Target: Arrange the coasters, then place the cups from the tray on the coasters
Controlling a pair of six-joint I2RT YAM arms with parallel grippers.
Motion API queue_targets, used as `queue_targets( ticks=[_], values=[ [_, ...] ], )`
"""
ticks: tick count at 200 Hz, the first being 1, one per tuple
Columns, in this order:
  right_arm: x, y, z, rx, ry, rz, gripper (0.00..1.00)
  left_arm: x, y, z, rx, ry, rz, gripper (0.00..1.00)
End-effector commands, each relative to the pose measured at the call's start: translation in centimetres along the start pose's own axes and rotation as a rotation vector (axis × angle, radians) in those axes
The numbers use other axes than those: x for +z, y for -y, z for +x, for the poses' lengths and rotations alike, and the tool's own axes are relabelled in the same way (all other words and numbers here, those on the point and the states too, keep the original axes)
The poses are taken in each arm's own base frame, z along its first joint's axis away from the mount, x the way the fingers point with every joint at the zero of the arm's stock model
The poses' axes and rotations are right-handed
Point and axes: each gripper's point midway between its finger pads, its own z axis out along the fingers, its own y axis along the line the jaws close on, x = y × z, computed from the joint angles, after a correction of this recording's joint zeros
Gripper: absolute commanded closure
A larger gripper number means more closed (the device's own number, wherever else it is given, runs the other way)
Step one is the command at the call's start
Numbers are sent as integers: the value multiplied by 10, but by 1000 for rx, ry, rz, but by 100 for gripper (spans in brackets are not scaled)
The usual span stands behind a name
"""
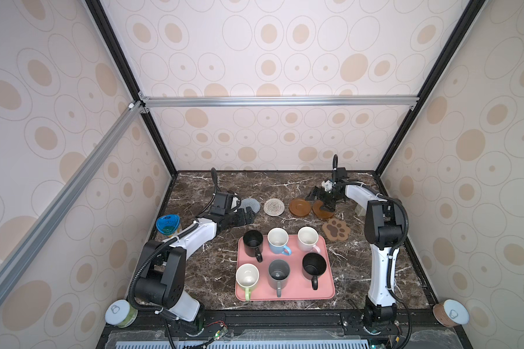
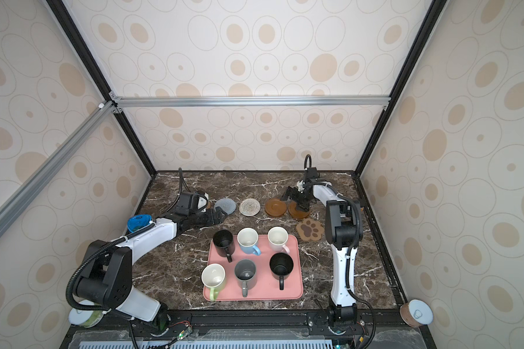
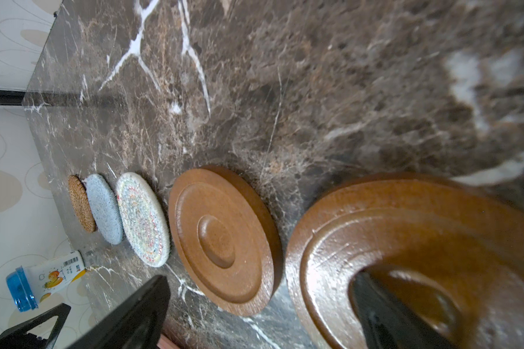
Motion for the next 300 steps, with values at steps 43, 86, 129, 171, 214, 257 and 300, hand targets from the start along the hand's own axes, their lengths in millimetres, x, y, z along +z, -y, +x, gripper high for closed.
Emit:
queue_targets(
  ticks=[43,86,129,171,214,257,300],
  values=[
    [5,3,1,19,-16,14,1,-10,3,-9,-1,45,2,0],
    [-21,-29,-3,-27,23,-66,1,-10,5,-10,-7,52,8,0],
    [-23,-66,3,-103,42,-156,1,-11,6,-11,-16,58,17,0],
    [8,-71,10,-91,-26,-181,1,-13,5,-7,-16,57,17,0],
    [37,-73,21,-90,-97,-190,1,-15,3,-3,-22,58,15,0],
    [57,-75,29,-81,-141,-195,1,-16,3,-3,-19,61,15,0],
    [70,-83,36,-89,-175,-204,1,-16,3,-2,-21,61,14,0]
  ],
)
